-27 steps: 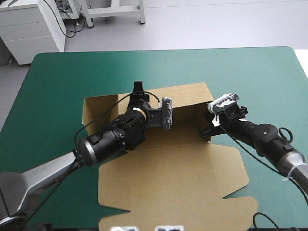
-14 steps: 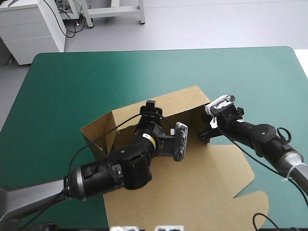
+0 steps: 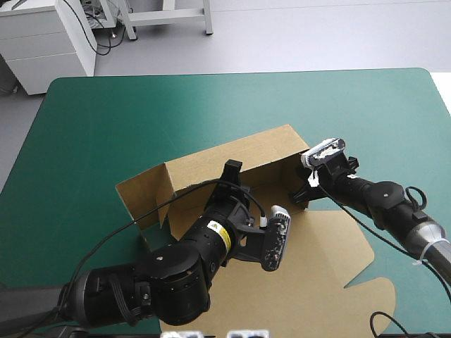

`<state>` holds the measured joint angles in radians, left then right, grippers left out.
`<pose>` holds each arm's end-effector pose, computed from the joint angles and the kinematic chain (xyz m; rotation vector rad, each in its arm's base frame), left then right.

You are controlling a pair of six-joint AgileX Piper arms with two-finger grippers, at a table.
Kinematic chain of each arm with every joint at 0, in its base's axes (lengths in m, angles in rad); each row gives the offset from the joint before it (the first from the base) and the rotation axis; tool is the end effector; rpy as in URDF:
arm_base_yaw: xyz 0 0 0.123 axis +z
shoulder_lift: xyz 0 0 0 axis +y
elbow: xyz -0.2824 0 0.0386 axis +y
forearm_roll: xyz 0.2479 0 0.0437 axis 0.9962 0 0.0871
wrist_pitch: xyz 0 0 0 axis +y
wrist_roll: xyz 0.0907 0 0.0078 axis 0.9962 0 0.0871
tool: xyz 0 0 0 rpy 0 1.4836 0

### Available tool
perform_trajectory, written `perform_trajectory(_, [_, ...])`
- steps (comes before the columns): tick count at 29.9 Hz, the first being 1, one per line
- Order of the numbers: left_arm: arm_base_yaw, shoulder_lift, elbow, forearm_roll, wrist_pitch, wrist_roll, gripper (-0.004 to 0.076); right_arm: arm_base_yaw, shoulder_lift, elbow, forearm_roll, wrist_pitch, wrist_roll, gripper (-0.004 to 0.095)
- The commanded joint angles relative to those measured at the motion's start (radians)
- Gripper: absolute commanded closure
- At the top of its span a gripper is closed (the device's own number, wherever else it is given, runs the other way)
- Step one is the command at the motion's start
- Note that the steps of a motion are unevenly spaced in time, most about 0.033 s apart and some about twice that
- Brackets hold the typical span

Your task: Fold the box

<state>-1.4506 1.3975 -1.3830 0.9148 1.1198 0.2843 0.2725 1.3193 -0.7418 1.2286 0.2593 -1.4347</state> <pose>0.0982 -0.2711 0.4009 1.7809 1.2390 0.5835 0.2565 0.0946 0.2590 -0.6563 2.0421 0.2944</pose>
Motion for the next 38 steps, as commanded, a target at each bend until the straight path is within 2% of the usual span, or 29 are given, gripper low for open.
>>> perform_trajectory(1, [0.001,-0.038,-0.103,0.000,0.004,0.024,0.0706,0.002,-0.027,-0.030,0.027,0.001,0.000,0.0926])
perform_trajectory(5, [0.074,-0.038,-0.205,-0.134,0.024,0.050,0.0706,0.002,-0.027,-0.030,0.027,0.001,0.000,0.0926])
perform_trajectory(8, [0.204,-0.038,-0.289,-0.267,0.038,0.054,0.0706,0.002,-0.027,-0.030,0.027,0.001,0.000,0.0926])
perform_trajectory(14, [0.577,-0.038,-0.359,-0.505,0.039,0.081,0.0706,0.002,-0.027,-0.030,0.027,0.001,0.000,0.0926])
perform_trajectory(20, [1.036,-0.038,-0.359,-0.830,0.021,0.129,0.0709,0.002,-0.027,-0.030,0.027,0.001,0.000,0.0926])
perform_trajectory(25, [1.292,-0.038,-0.359,-1.040,0.019,0.129,0.0710,0.002,-0.027,-0.030,0.027,0.001,-0.004,0.0926])
perform_trajectory(28, [1.368,-0.038,-0.359,-1.113,0.024,0.133,0.0717,0.002,-0.027,-0.030,0.027,-0.001,-0.004,0.0926])
perform_trajectory(38, [1.375,-0.038,-0.359,-1.108,0.024,0.170,0.0724,0.002,-0.066,-0.030,0.027,0.008,-0.001,0.0926])
